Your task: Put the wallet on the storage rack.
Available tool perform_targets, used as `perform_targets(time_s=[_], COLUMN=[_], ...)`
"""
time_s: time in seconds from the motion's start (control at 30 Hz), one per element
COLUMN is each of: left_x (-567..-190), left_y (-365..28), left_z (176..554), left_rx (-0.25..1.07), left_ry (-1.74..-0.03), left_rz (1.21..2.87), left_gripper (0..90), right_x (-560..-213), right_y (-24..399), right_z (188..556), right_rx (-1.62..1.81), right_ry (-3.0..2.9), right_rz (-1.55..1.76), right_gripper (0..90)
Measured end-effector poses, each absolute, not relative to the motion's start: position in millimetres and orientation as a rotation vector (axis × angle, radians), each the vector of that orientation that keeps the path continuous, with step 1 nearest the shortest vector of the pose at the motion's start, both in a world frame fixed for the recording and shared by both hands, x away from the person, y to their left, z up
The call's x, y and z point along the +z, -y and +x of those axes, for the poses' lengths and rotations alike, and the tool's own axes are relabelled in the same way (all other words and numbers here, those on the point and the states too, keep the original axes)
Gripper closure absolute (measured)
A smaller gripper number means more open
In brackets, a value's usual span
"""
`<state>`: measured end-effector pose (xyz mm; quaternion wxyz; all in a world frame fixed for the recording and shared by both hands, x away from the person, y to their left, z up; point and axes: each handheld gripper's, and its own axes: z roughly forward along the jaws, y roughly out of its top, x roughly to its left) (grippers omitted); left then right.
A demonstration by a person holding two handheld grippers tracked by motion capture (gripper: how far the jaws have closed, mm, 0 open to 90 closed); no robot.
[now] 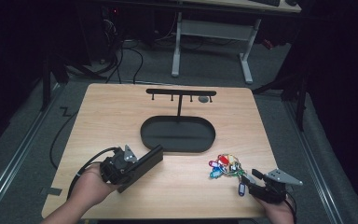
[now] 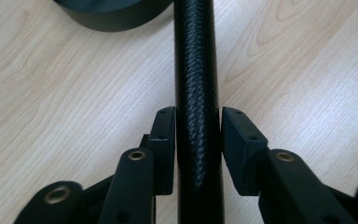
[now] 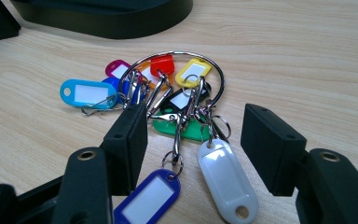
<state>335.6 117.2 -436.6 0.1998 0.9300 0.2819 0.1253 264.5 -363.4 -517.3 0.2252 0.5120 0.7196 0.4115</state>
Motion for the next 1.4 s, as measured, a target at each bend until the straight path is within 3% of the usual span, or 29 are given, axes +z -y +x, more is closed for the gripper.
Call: perform_targets(time_s=[0.33,0.97,1.4], left_x=[-439,-413,-397], left_y=[-118,-109,-86], left_z=[337,326,346], left_rx=[0.353,0.595,0.787], left_ry=[-0.726,-0.485,-0.335], left_rz=[2.607,2.571,2.566], left_gripper=[72.1,74.5,74.4], right_x=[-518,-518,-518], right_y=[363,363,365], right_z=[265,264,264], right_rx=[1.129,1.13,1.133], right_ry=[-1.99,-1.985,-1.98], right_rz=[1.41,1.416,1.418], right_gripper=[41.4,41.4,41.4])
